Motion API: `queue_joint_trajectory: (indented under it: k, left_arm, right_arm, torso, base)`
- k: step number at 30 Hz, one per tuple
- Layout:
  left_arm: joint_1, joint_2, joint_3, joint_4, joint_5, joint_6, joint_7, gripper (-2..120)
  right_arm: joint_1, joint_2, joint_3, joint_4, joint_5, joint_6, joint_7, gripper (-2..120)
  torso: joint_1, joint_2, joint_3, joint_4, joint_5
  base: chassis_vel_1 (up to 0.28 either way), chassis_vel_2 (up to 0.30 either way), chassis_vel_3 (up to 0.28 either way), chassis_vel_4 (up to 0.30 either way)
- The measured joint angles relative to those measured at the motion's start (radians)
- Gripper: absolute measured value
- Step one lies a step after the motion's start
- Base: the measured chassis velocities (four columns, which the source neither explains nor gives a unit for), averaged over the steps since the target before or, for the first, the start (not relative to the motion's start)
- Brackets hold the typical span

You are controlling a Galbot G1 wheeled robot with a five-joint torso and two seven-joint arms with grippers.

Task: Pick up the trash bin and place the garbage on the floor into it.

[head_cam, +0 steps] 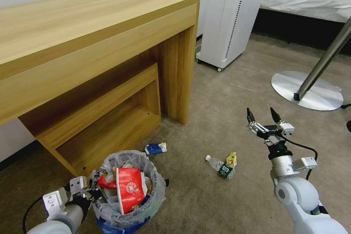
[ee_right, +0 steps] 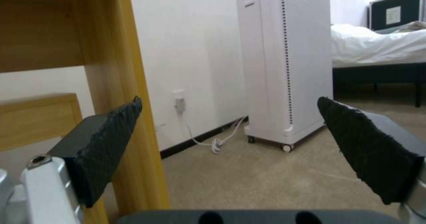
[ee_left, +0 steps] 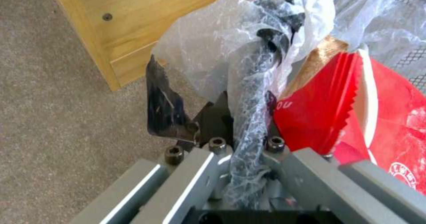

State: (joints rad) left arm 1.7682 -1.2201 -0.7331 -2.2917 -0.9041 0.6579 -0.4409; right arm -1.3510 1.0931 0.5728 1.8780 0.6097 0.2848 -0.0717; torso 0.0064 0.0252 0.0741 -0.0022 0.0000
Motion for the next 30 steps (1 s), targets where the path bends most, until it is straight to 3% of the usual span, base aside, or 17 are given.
queue_joint_trajectory:
  k: [19, 30]
  left_arm:
    - [-0.019, -0.048, 0.004, 0.022, 0.016, -0.008, 0.0, 0]
    - [-0.013, -0.056, -0.001, 0.015, 0.022, -0.008, 0.0, 0]
  right_arm:
    - [0.017, -0.037, -0.049, -0.023, 0.009, -0.017, 0.033, 100]
    - [0.017, -0.1, -0.115, -0.002, 0.139, -0.198, 0.18, 100]
  torso:
    - [0.0, 0.0, 0.0, 0.0, 0.0]
    - [0.0, 0.0, 0.0, 0.0, 0.0]
  base:
    - [0.0, 0.0, 0.0, 0.0]
    - [0.0, 0.0, 0.0, 0.0]
